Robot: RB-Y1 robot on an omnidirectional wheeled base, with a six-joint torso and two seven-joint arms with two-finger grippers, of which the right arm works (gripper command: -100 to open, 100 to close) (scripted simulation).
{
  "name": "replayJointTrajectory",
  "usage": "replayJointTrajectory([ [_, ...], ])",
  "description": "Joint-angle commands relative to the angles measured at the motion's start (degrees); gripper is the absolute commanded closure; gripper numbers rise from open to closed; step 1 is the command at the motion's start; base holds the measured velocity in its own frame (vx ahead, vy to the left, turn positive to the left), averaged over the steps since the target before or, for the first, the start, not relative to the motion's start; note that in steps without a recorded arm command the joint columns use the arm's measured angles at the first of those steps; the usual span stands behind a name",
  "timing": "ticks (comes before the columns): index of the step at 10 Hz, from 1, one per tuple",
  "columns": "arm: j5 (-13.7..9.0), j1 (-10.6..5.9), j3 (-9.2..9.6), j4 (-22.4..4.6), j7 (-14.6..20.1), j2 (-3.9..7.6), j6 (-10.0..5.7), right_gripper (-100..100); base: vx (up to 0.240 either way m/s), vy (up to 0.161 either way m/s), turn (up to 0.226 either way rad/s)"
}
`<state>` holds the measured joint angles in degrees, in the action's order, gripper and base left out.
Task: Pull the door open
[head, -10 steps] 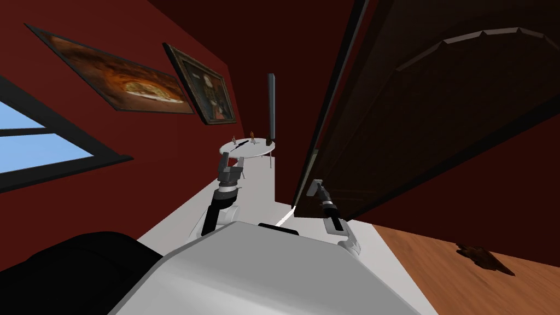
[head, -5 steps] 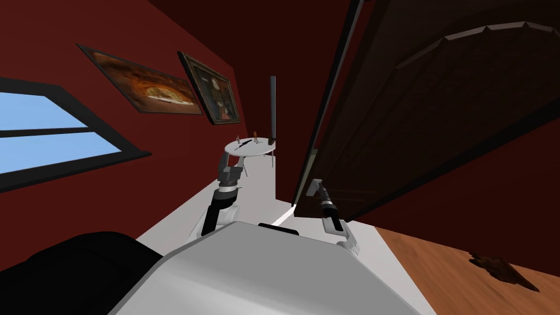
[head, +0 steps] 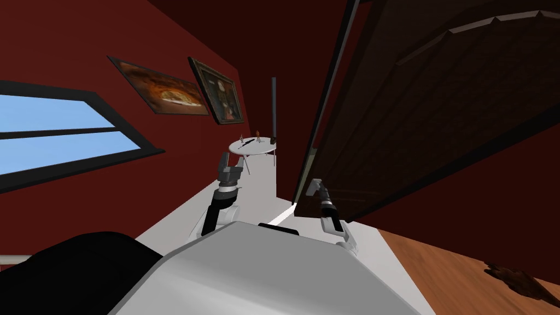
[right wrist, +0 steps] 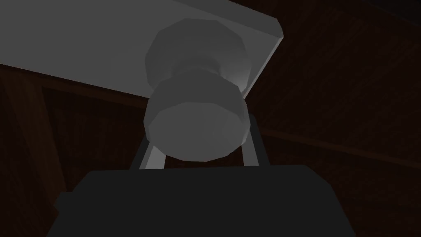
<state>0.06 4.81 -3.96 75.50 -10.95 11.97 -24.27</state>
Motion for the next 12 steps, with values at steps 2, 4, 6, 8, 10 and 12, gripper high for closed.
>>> replayJointTrajectory([
  [2, -4.08, -0.52, 1.75, -0.55, 4.21, -1.14, -0.75, 100, -0.074, -0.049, 0.088],
  [4, -6.05, -0.41, 2.10, -0.29, 6.95, -1.37, -0.64, 100, -0.065, -0.052, 0.085],
  [6, -8.02, -0.30, 2.45, -0.03, 9.07, -1.60, -0.54, 100, -0.068, -0.049, 0.095],
  [8, -10.00, -0.19, 2.81, 0.23, 11.19, -1.82, -0.44, 100, -0.052, -0.037, 0.052],
  [10, -11.97, -0.08, 3.16, 0.49, 13.31, -2.05, -0.34, 100, -0.043, -0.045, 0.084],
  [12, -13.94, 0.03, 3.51, 0.75, 15.43, -2.28, -0.24, 100, -0.050, -0.035, 0.065],
])
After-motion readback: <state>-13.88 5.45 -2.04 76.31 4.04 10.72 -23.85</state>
